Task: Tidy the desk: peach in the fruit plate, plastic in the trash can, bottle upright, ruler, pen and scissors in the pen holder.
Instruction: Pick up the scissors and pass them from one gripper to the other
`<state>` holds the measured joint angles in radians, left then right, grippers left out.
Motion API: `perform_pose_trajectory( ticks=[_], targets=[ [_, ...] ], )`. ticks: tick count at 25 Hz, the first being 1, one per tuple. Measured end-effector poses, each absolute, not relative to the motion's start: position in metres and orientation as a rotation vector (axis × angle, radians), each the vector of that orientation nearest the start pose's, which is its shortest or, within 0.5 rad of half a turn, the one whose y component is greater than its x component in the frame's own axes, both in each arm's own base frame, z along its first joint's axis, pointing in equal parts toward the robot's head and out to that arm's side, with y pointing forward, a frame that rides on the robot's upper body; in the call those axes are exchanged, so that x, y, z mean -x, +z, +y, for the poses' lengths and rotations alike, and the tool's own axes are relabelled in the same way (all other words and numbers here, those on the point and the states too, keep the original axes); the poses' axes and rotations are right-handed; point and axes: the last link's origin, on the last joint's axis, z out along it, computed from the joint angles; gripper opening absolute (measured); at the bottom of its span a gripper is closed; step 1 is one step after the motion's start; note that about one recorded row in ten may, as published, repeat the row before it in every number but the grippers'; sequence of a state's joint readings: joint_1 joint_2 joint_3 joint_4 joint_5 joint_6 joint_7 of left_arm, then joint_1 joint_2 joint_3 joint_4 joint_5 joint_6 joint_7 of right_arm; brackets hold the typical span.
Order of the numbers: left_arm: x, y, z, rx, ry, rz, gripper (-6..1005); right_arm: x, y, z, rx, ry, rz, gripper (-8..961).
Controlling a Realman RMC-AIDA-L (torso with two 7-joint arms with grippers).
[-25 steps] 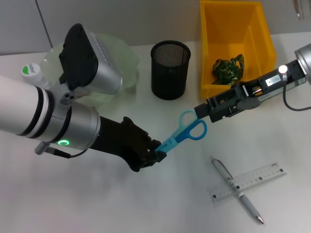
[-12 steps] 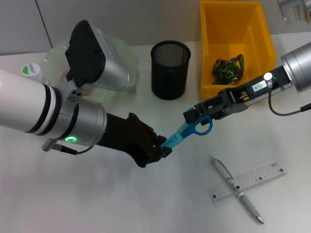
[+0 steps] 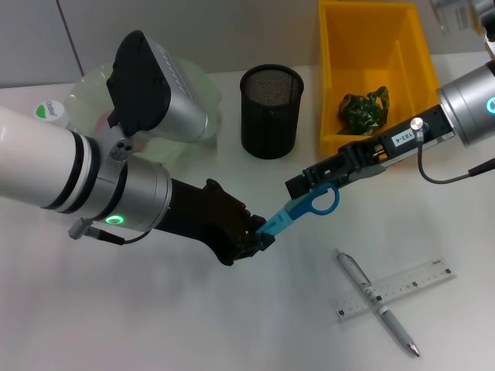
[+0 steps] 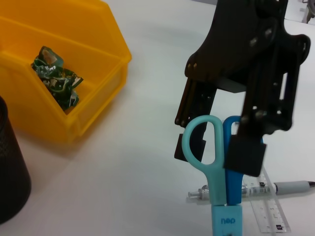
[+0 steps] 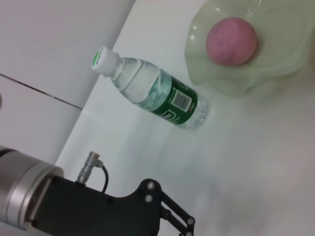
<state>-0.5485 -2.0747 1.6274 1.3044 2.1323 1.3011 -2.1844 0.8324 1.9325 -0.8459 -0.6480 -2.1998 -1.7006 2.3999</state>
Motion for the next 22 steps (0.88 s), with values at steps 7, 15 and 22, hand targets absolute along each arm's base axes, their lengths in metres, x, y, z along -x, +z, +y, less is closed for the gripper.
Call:
perform_pose_trajectory(
  ticks=[7,15,22],
  targets=[
    [0.1277,-0.0621,0.3299,2.994,0.043,-0.382,202,-0.1917,0.0267,0.3821,2.751,0.225,1.637,581],
    [0.1298,-0.0636,0.3329,2.996,0.053,-0.403,202,-0.1905,0.0266,0.3827,2.754,0.223,1.632,310],
    [0.1295,-0.0637,0.3331,2.998,0.053,-0.4,202,-0.1897,0.0245,0.3826,2.764,0.194,1.621,239]
  ],
)
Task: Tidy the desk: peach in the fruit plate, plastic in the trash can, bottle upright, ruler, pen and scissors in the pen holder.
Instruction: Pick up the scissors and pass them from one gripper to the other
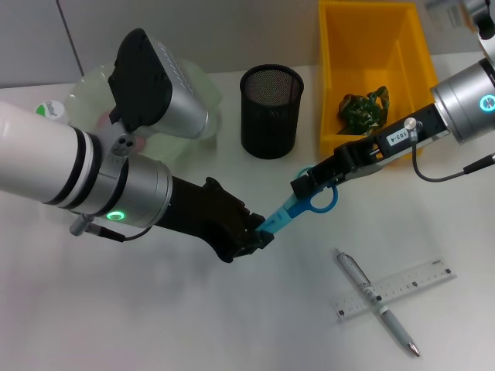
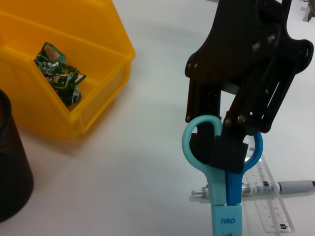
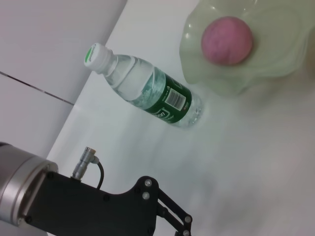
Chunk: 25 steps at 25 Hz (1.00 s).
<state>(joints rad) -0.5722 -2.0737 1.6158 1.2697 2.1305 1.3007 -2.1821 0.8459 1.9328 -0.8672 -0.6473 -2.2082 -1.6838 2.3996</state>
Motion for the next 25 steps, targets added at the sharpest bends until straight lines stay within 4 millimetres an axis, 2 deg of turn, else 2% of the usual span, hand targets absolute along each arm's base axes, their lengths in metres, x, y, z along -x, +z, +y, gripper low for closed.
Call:
perform_pose_trajectory(
  ticks=[17,19,24,25],
  targets=[
    [0.1297,-0.0631,0.3318,3.002,0.035,-0.397,202,-0.188,0.0197,0.3807,2.777,0.189,1.62,173],
    [0.1298,-0.0624,0.3319,3.002,0.031,-0.4,202,-0.188,0.0196,0.3806,2.777,0.189,1.62,94],
    [0.1304,-0.0588,0.3332,2.994,0.012,-0.419,201,-0.1881,0.0197,0.3811,2.774,0.19,1.617,92],
    [0.1311,-0.0581,0.3334,2.992,0.009,-0.423,242,-0.1882,0.0198,0.3811,2.774,0.19,1.616,92]
  ],
)
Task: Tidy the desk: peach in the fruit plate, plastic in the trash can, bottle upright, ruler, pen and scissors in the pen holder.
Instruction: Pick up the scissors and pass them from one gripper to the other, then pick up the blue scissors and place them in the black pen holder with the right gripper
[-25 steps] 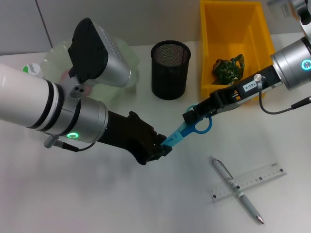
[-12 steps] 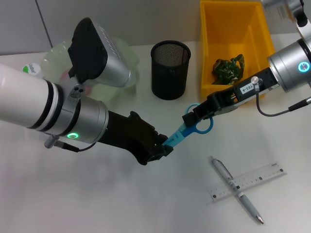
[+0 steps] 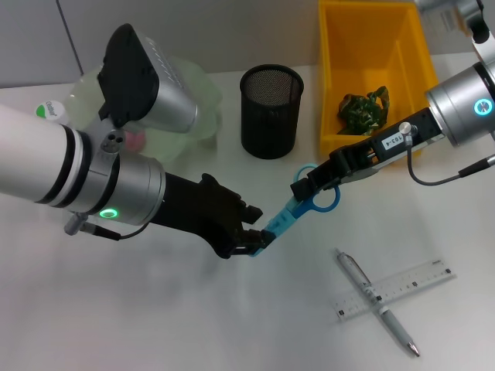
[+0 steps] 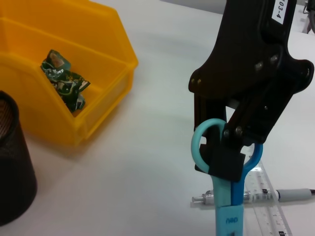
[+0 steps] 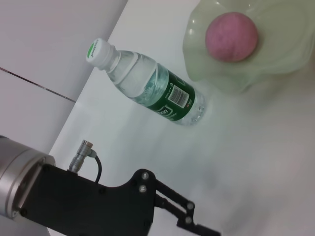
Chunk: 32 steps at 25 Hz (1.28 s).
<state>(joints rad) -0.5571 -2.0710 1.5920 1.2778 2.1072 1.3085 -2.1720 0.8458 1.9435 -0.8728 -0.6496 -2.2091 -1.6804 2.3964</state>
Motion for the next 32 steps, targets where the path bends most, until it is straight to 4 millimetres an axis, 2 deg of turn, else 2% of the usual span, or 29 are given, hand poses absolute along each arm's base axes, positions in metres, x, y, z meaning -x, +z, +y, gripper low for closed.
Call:
perform_pose_trajectory(
  ticks=[7,10,13,17,22,27,32],
  targets=[
    [0.134,-0.047,0.333,2.982,-0.016,-0.45,554,-0.189,0.022,0.381,2.779,0.19,1.599,90],
    [0.139,-0.037,0.328,2.999,-0.059,-0.469,555,-0.187,0.033,0.385,2.778,0.193,1.551,89],
    [0.143,-0.03,0.322,3.032,-0.124,-0.479,555,-0.181,0.053,0.391,2.778,0.211,1.467,89],
    [0.154,-0.021,0.308,3.104,-0.291,-0.48,556,-0.164,0.084,0.401,2.769,0.251,1.354,88],
    [0.173,-0.019,0.299,3.107,-0.484,-0.511,558,-0.143,0.111,0.418,2.719,0.251,1.236,89],
    [0.193,-0.02,0.294,3.098,-0.602,-0.564,559,-0.124,0.119,0.439,2.641,0.165,1.12,90],
    [0.207,-0.022,0.286,3.097,-0.686,-0.556,560,-0.11,0.114,0.453,2.606,0.106,1.041,95]
  ],
)
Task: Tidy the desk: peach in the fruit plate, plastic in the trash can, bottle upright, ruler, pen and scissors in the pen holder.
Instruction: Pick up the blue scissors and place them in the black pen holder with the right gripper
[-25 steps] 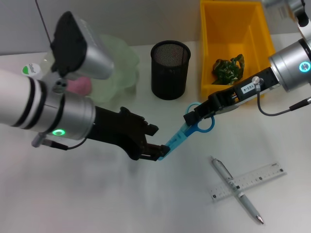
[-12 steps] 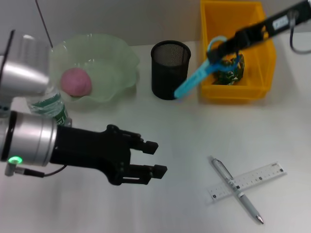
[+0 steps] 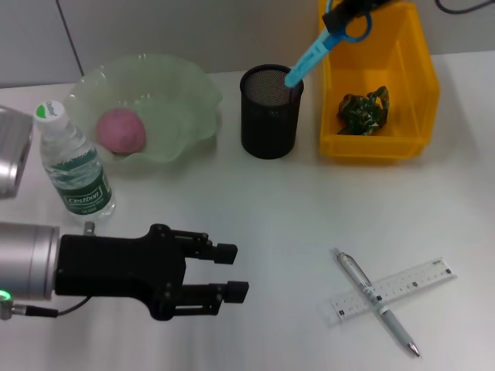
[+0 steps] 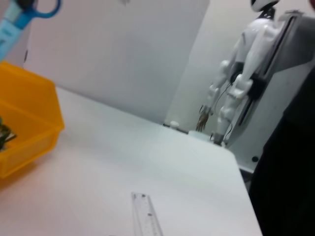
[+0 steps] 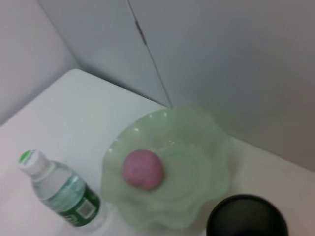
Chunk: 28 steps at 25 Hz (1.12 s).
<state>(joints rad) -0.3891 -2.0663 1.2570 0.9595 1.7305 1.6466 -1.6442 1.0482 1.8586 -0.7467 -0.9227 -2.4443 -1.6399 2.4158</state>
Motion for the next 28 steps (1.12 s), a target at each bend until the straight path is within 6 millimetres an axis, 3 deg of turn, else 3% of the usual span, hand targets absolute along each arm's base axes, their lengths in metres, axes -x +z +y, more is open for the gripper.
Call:
perform_pose_trajectory(
  ticks=[12,28],
  targets=[
    [0.236,-0.017,0.275,2.978,-0.919,-0.548,564,-0.093,0.083,0.469,2.553,-0.004,0.893,105],
    [0.242,-0.019,0.274,2.939,-0.952,-0.603,568,-0.098,0.013,0.477,2.507,-0.152,0.8,118]
  ],
)
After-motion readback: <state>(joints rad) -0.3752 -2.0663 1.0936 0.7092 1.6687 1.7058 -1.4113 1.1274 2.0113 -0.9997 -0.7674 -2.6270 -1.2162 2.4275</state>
